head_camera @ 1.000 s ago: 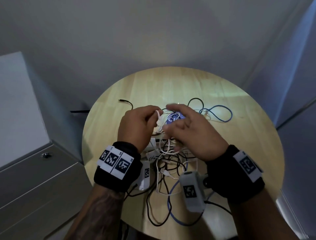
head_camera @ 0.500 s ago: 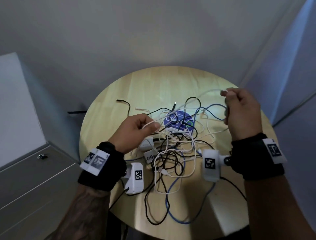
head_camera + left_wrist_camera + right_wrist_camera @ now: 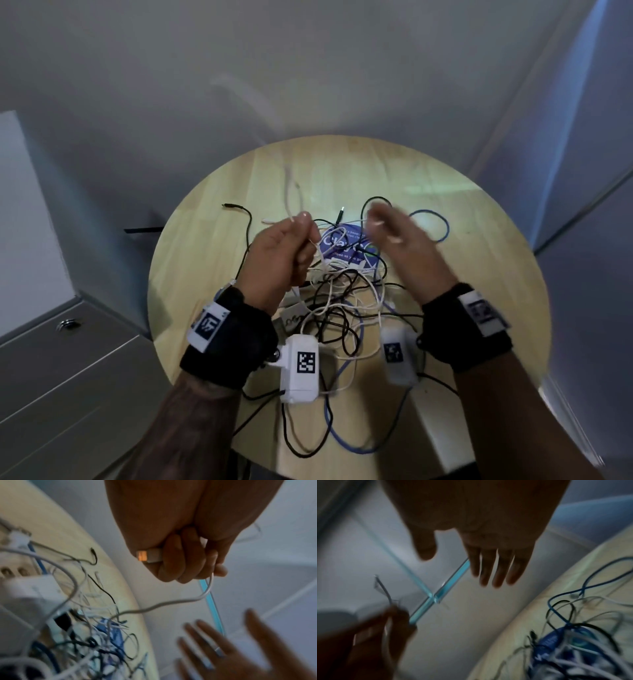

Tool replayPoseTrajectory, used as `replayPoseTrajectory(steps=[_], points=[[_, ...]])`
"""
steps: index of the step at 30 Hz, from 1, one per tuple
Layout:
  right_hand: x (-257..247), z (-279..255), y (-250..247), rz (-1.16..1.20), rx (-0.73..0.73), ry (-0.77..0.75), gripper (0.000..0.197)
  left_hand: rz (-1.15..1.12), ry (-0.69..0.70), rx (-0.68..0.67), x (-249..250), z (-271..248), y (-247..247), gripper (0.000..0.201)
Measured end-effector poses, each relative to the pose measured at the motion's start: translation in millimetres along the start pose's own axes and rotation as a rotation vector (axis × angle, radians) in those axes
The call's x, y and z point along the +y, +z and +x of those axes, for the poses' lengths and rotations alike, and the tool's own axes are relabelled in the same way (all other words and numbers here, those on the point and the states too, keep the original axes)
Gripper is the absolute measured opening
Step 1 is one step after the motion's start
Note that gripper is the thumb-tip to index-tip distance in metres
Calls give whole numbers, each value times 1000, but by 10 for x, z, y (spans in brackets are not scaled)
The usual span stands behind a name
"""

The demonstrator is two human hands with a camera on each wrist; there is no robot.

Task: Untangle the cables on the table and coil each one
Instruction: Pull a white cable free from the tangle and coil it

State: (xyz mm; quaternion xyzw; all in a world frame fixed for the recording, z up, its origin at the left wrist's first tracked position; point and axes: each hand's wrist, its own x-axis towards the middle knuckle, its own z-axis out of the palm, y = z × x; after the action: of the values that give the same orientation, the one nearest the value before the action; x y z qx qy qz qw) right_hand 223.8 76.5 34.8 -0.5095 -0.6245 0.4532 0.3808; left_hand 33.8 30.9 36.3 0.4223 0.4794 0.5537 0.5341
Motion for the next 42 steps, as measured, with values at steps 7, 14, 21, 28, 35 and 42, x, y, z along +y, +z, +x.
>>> replayPoseTrajectory(steps=[7, 14, 21, 28, 35, 42], points=[[297, -75, 377, -441, -305, -125, 21, -356, 12, 14, 181, 64, -181, 36], [340, -13, 565, -483, -275, -91, 7, -547, -23, -74, 191, 70, -220, 39], [251, -30, 610, -350, -416, -116, 45, -675, -60, -160, 176, 70, -283, 41], [191, -77, 597, -294, -429, -106, 51, -957, -40, -257, 233, 91, -399, 43], [138, -152, 880, -318, -530, -212, 14, -1138, -54, -266, 209, 103, -281, 48], [349, 144, 154, -507, 40, 23, 12, -1214, 61, -84, 388, 105, -746, 44]])
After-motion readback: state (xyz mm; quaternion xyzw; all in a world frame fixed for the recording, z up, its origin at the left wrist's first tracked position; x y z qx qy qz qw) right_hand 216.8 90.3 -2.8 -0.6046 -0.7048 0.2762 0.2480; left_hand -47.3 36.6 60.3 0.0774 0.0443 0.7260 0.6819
